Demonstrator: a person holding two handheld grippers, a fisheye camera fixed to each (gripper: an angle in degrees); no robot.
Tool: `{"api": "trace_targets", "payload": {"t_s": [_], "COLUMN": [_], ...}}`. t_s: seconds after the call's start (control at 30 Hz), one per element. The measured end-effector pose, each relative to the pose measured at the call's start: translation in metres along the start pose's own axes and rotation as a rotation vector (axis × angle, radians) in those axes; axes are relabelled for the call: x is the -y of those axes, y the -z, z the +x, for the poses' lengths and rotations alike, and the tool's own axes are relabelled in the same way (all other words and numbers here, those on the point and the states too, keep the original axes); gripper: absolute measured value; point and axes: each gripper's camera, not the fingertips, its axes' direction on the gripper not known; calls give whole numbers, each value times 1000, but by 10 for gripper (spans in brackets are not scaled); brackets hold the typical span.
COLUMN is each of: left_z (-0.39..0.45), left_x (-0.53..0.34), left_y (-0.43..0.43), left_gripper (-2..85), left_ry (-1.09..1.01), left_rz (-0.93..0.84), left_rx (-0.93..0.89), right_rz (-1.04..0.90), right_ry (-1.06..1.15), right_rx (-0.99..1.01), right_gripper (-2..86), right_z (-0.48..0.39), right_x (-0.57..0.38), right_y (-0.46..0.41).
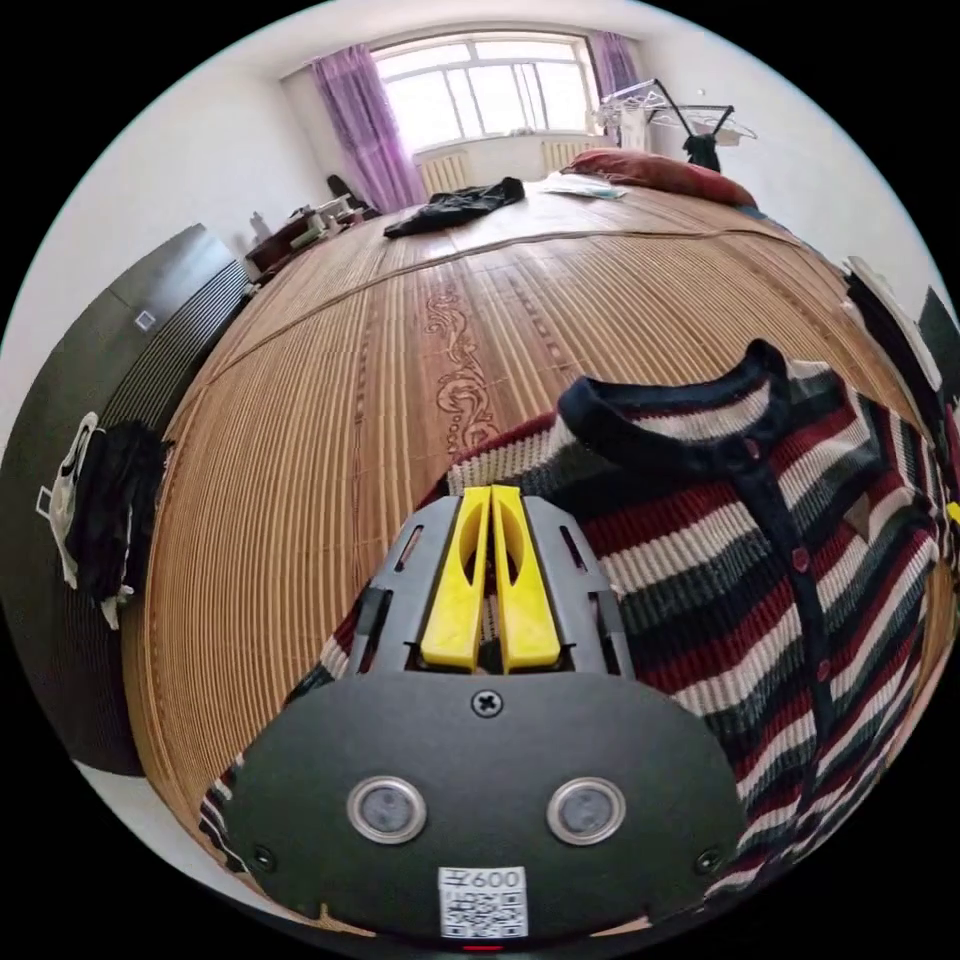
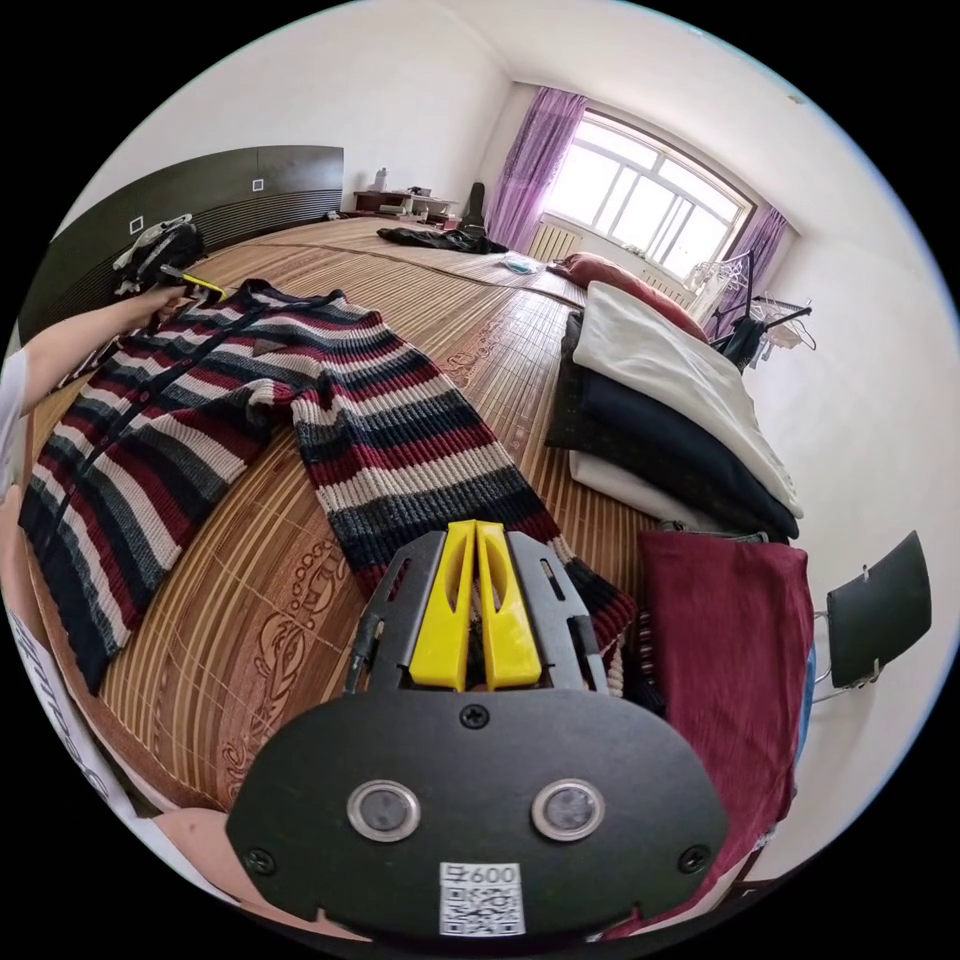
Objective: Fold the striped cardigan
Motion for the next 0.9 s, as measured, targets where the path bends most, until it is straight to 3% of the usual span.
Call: {"api": "trace_targets", "payload": {"t_s": [0.17,0.27,0.33,0.4,0.5,0.57,0.63,0.7,0.77,0.8,0.83,0.9], "left_z": [31,45,41,54,90,97,95,100,111,121,129,135], "left_x": [-12,-32,-66,-135,-218,-290,-386,-452,-512,-546,-573,-604], "left_y": [-20,-5,36,94,132,163,207,229,245,250,250,244], "left_gripper": [7,8,8,9,9,9,10,10,12,13,15,20], "left_ry": [67,-12,151,356,31,-14,13,-22,5,-23,-62,-125], "left_rz": [-17,69,218,405,424,438,400,377,397,424,439,447], "left_rx": [147,71,214,610,831,772,561,458,463,455,434,399], "right_rz": [-2,-4,-11,-23,-35,-34,-23,-19,-26,-7,70,216], "right_ry": [2,-4,-2,-8,-56,-71,-56,16,-54,-61,-56,-107], "right_rx": [-3,7,7,3,44,65,19,-135,-572,-636,-608,-349], "right_gripper": [-8,-8,-8,-8,-8,-8,-8,-8,-8,-8,-7,-6], "right_z": [-6,-6,-8,-10,-2,2,-9,-37,-74,-84,-105,-125], "right_x": [-4,-6,-7,-6,-7,-11,-15,-18,-25,-30,-44,-71], "right_y": [-2,-3,-5,-7,-10,-11,-10,-10,-2,8,41,100]}}
